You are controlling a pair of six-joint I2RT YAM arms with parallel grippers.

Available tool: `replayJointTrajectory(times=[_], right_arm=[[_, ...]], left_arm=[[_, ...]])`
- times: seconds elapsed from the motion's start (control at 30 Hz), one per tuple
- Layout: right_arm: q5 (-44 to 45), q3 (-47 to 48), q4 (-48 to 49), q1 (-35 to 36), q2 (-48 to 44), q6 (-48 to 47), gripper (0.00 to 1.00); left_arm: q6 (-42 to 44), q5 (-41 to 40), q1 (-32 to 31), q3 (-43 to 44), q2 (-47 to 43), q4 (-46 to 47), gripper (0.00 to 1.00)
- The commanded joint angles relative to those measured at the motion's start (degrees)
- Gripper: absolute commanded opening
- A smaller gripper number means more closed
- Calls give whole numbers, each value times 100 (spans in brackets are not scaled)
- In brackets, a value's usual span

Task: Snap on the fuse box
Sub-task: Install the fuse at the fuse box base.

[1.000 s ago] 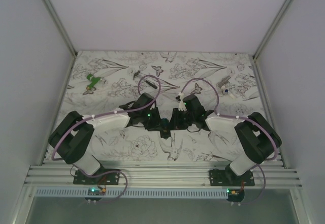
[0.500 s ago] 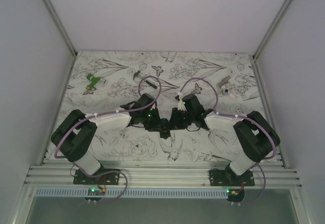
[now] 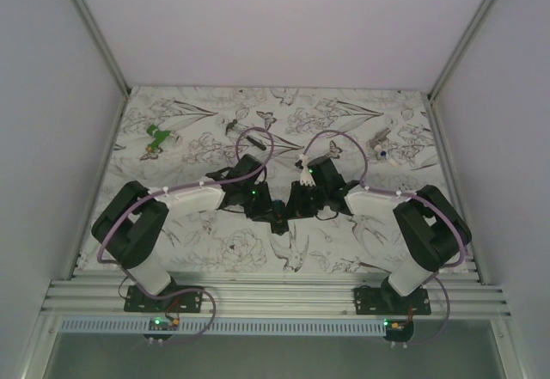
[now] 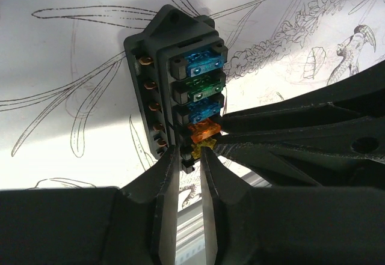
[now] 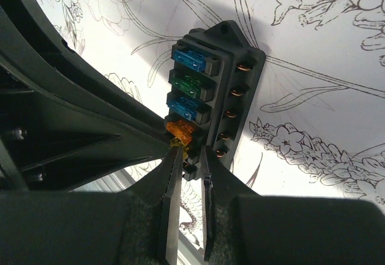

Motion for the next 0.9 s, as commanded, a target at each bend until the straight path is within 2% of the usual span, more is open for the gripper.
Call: replayJointTrajectory(times=[0.0,0.4,0.87], right_arm=[[487,-234,-620,293,727,-299,12],[1123,-116,-955,697,1336,-313,5],[1700,55,-1225,1131,1595,-356,0]], left_arm=[[-61,-318,-214,-152,621,-250,16],[-303,-538,-400,-180,1262,-389,8],[-392,-771,-293,-481,1405,-399,1]])
